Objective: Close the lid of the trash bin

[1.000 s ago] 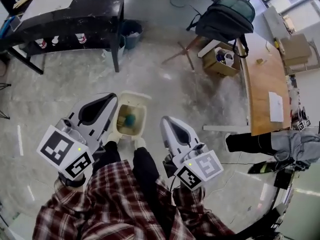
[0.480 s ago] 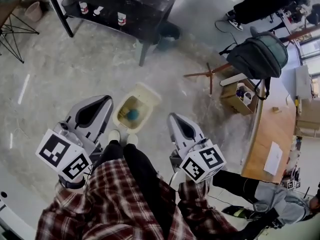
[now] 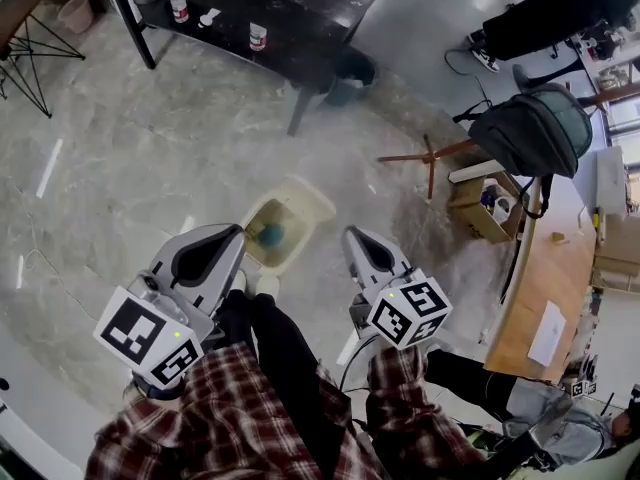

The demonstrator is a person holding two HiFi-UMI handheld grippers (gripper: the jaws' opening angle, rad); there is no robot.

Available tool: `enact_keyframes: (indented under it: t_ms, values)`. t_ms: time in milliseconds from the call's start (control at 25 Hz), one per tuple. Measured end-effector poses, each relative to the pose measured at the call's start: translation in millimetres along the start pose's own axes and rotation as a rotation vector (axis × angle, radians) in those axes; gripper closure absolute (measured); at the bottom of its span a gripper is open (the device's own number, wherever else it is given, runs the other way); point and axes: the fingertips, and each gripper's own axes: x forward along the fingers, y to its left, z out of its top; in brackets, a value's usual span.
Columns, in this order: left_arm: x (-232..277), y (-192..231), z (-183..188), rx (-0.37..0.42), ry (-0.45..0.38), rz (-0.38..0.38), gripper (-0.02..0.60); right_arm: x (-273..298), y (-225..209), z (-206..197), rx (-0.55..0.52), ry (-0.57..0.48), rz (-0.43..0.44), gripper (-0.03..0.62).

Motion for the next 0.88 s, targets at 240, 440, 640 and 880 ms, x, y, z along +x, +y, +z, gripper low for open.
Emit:
enact_keyframes:
  t_ms: [240, 440, 640, 880]
  values:
    - [26, 35, -47, -0.034, 0.022, 0.015, 0.569, 54, -29, -31, 0.003, 0.051, 0.008, 0.580]
    - [52, 80, -101, -0.082, 0.037, 0.035, 0.569, 98, -51, -81, 0.052, 0.076, 0.015, 0.580]
    - [75, 106, -158, -0.102, 0.076, 0.043, 0.569, 131, -67, -140, 0.071, 0.135, 0.032, 0.580]
    - [106, 120, -210, -0.124, 0.109, 0.018, 0.569, 160, -87, -183, 0.068, 0.172, 0.046, 0.580]
